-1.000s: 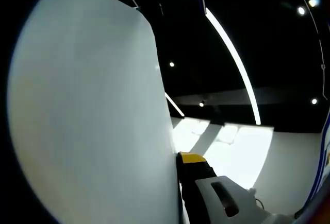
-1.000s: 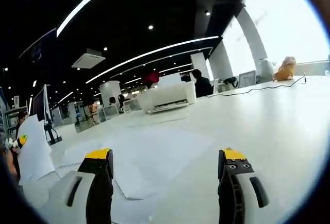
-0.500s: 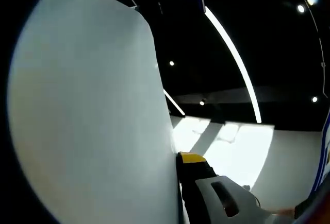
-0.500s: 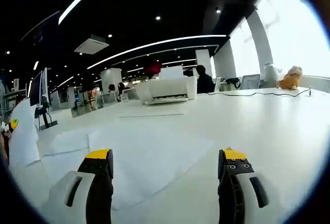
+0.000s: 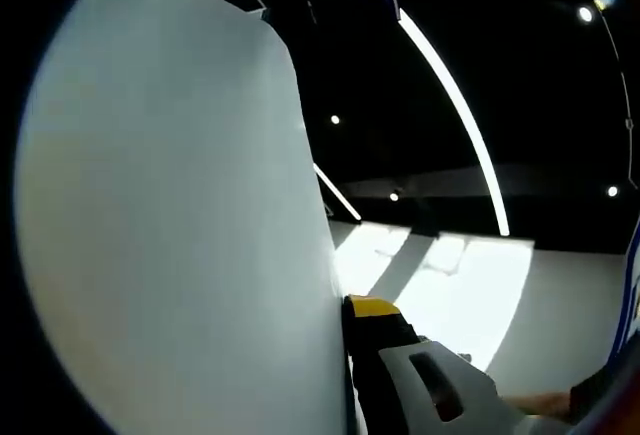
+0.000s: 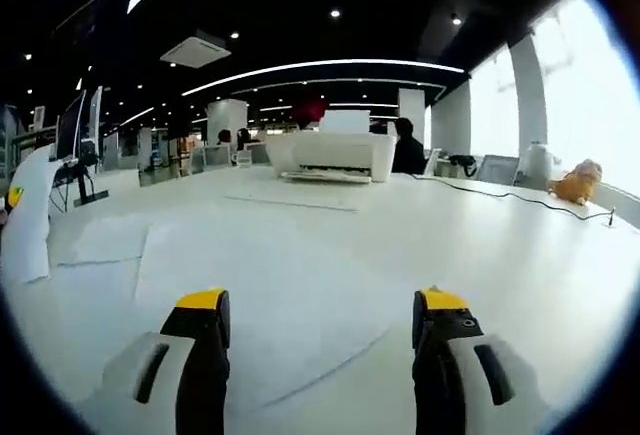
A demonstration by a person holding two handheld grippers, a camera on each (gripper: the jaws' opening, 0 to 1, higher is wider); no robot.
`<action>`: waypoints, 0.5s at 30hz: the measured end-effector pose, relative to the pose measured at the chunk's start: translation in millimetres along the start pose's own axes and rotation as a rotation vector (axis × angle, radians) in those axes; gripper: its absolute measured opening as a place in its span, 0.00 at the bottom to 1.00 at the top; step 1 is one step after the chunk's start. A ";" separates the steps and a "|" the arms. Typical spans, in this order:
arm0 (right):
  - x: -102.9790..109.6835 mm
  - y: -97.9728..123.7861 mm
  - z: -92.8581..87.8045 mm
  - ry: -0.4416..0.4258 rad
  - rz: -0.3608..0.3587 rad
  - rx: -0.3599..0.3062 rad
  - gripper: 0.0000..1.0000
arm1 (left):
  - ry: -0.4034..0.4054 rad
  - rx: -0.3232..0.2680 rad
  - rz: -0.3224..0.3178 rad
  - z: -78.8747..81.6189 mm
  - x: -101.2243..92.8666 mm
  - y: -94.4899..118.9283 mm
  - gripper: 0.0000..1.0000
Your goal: Organize the stack of printing papers by aligning and flattening the scattered papers on the table
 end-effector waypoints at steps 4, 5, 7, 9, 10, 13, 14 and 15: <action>-10.8 -5.2 2.0 -0.059 -0.011 -0.010 0.71 | -0.004 -0.001 0.000 -0.4 -0.2 -0.2 0.07; -12.1 -6.9 1.6 -0.063 -0.015 -0.004 0.71 | -0.006 -0.001 0.000 -0.5 -0.3 -0.3 0.07; -12.9 -9.7 0.5 -0.063 -0.009 0.015 0.71 | -0.007 0.000 0.000 -0.7 -0.4 -0.6 0.07; -13.2 -11.9 -0.2 -0.052 -0.005 0.027 0.71 | -0.005 0.001 0.000 -0.7 0.0 -0.8 0.07; -13.6 -12.8 -0.3 -0.050 -0.005 0.031 0.71 | -0.004 0.001 0.000 -0.6 0.2 -0.9 0.07; -16.4 -15.6 -0.3 -0.049 -0.012 0.041 0.72 | -0.002 0.002 0.000 -0.5 0.7 -1.1 0.07; -17.5 -16.6 -0.2 -0.050 -0.012 0.044 0.73 | -0.002 0.003 -0.001 -0.6 0.8 -1.3 0.07; -18.8 -17.4 -0.1 -0.054 -0.013 0.047 0.73 | -0.003 0.004 -0.002 -0.7 0.7 -1.3 0.07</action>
Point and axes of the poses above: the point that each gripper's makers call its tool centre point, and the gripper's own axes: y roughly backward along the fingers, x roughly to its left, z roughly out of its top, the point moved 8 cm from there along y, roughly backward along the fingers, and after that the axes turned 7 degrees about z, right-handed, at the moved point
